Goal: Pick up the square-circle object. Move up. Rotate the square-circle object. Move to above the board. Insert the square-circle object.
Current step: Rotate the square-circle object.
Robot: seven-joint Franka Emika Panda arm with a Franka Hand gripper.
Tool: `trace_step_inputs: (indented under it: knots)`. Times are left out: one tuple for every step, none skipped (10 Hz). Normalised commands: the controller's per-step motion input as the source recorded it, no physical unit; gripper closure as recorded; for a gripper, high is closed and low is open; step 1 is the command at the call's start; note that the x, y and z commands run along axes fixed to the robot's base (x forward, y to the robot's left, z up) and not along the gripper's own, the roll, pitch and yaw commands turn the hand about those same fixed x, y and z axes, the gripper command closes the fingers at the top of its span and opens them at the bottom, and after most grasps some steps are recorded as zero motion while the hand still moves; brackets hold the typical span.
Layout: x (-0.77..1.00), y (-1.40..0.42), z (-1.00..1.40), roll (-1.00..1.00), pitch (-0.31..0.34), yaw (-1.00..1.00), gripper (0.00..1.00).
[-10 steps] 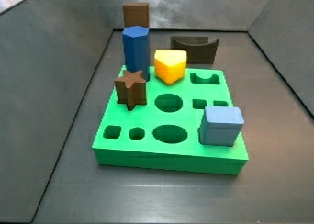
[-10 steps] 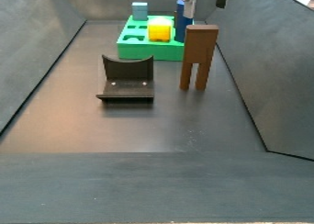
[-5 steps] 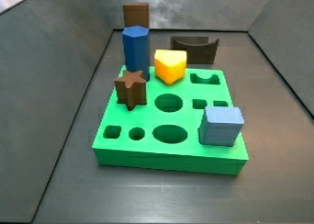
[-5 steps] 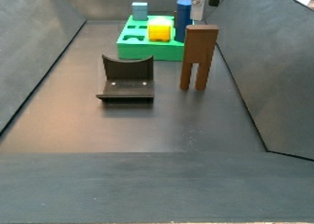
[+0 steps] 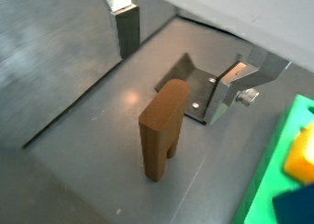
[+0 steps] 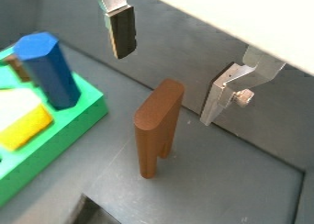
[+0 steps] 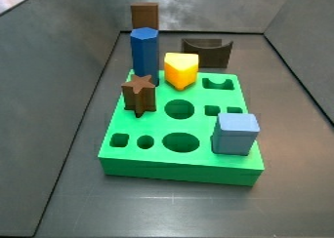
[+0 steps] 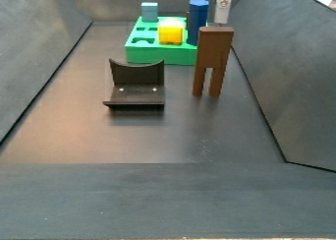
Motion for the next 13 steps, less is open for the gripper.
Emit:
trace_step_inputs:
  knots:
    - [0.03, 0.00, -0.02, 0.00, 0.011, 1.00, 0.00]
    - [0.03, 0.00, -0.02, 0.00, 0.012, 1.00, 0.00]
    - [0.03, 0.00, -0.02, 0.00, 0.012, 1.00, 0.00]
    - [0.03, 0.00, -0.02, 0.00, 0.013, 1.00, 0.00]
    - [0.03, 0.00, -0.02, 0.00, 0.013, 1.00, 0.00]
    - [0.03, 0.00, -0.02, 0.00, 0.014, 1.00, 0.00]
    - [0.03, 0.00, -0.02, 0.00, 0.014, 1.00, 0.00]
    - [0.03, 0.00, -0.02, 0.00, 0.015, 1.00, 0.00]
    - [0.03, 0.00, -0.02, 0.00, 0.016, 1.00, 0.00]
    - [0.03, 0.00, -0.02, 0.00, 0.017, 1.00, 0.00]
    - [0.03, 0.00, -0.02, 0.00, 0.018, 1.00, 0.00]
    - [0.03, 0.00, -0.02, 0.00, 0.020, 1.00, 0.00]
    - [0.03, 0.00, -0.02, 0.00, 0.021, 1.00, 0.00]
